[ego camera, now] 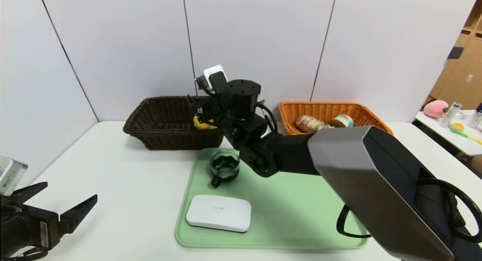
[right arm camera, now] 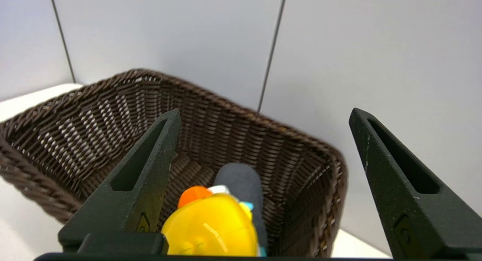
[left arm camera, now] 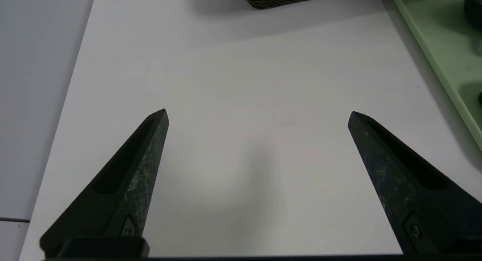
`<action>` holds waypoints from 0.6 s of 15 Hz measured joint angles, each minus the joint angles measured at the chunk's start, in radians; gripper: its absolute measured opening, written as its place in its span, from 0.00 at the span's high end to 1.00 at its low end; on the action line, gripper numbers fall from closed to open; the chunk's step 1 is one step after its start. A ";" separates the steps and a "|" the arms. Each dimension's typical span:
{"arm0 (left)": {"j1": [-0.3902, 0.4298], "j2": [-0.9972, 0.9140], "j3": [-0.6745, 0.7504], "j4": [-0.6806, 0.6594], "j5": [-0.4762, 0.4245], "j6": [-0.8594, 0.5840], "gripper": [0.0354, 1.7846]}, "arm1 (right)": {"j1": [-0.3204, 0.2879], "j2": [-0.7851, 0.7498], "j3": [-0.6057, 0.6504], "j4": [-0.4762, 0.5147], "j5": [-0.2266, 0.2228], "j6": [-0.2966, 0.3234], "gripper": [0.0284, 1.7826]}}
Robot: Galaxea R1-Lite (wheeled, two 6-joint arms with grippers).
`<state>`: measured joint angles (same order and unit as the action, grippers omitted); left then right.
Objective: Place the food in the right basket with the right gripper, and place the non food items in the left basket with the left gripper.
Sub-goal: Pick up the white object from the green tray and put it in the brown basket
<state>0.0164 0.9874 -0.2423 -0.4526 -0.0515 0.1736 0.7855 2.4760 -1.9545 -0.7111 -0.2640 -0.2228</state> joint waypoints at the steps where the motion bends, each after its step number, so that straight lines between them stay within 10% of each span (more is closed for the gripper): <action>1: 0.000 -0.001 0.000 0.000 0.000 0.000 0.06 | -0.005 -0.009 0.000 0.000 0.000 -0.003 0.12; 9: 0.000 -0.009 -0.022 0.000 0.000 -0.011 0.06 | -0.146 -0.235 0.087 0.130 -0.011 -0.018 0.07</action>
<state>0.0164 0.9781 -0.2640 -0.4526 -0.0519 0.1621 0.6398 2.2409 -1.8674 -0.5811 -0.2751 -0.2404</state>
